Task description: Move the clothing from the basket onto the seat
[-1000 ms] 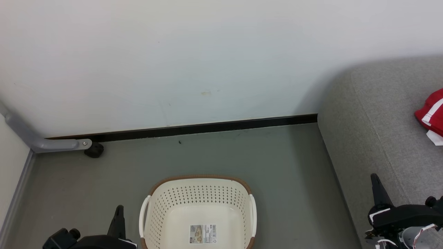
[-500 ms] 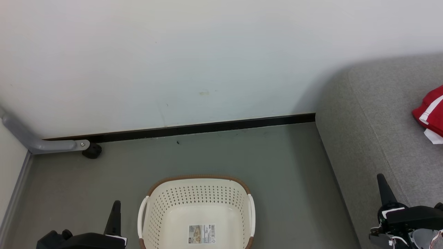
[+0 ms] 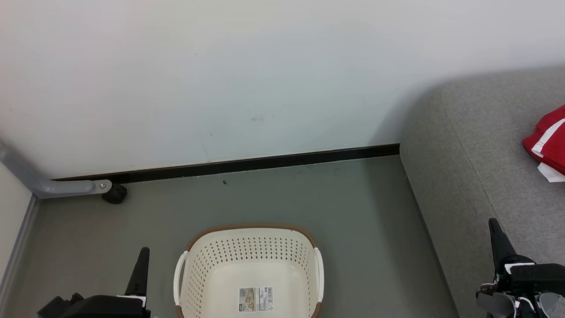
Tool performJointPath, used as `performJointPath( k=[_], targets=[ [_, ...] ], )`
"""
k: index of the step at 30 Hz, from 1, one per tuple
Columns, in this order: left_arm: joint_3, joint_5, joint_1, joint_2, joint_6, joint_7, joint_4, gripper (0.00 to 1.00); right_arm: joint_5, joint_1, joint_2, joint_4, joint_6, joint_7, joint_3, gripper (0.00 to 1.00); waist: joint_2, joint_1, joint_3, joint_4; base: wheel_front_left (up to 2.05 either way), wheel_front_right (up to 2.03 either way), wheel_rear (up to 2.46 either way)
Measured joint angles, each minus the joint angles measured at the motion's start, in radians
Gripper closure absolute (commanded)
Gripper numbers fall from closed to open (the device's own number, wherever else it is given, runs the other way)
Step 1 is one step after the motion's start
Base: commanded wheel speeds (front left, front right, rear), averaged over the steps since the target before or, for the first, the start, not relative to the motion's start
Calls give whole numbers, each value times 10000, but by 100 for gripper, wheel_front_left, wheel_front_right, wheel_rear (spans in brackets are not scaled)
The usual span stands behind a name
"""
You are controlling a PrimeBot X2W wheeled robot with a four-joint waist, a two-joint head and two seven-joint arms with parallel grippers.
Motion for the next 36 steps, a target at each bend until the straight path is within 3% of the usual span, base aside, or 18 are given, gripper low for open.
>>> performJointPath(
  k=[14,36],
  targets=[
    [341,-1833,-106,-38,-309,487,-295,100,1747,35,199,-232,171,512,-593,100,0,0,12,-76,0,0,0],
    [347,-1841,-108,-44,-309,493,-313,100,1758,47,217,-253,171,512,-616,100,0,0,14,-76,0,0,0]
  ],
)
